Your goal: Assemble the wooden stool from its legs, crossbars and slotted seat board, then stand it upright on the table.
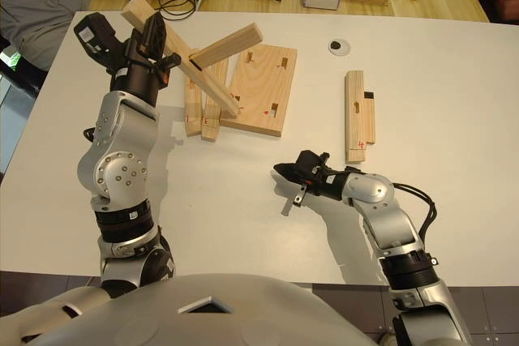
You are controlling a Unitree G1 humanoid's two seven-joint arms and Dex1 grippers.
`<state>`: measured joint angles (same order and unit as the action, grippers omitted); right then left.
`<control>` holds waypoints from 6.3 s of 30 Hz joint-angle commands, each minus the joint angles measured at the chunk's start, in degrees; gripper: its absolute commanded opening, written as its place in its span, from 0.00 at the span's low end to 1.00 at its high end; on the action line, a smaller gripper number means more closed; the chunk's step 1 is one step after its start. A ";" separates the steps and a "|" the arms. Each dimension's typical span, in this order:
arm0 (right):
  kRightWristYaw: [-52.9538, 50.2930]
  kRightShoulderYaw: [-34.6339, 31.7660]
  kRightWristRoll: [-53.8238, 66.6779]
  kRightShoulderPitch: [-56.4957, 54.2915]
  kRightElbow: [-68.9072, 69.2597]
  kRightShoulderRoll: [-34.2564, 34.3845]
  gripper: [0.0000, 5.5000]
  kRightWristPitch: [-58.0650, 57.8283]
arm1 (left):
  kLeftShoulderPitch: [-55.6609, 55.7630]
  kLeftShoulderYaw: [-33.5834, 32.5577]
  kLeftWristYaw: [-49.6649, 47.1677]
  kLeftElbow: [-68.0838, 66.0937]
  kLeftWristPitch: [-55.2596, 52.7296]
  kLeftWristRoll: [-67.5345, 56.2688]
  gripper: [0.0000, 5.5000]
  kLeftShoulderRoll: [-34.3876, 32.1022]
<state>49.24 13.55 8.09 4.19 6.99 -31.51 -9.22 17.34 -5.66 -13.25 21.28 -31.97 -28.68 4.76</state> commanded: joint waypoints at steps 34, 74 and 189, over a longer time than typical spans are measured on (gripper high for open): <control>0.06 -0.46 0.30 0.01 0.76 -0.27 0.00 -0.67 | 0.07 -0.11 0.06 -0.18 0.00 0.38 0.19 1.09; 0.07 -0.47 0.29 0.01 0.77 -0.27 0.00 -0.68 | 0.07 -0.11 0.07 -0.18 0.00 0.38 0.19 1.09; -31.84 -30.44 -0.05 -0.12 -9.56 5.49 0.20 6.32 | -3.19 -6.42 7.67 -19.76 26.26 23.49 0.92 -11.42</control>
<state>17.99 -16.59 8.55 5.28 -3.19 -25.60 -1.76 16.48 -15.00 -6.39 -0.09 0.28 -6.40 -6.80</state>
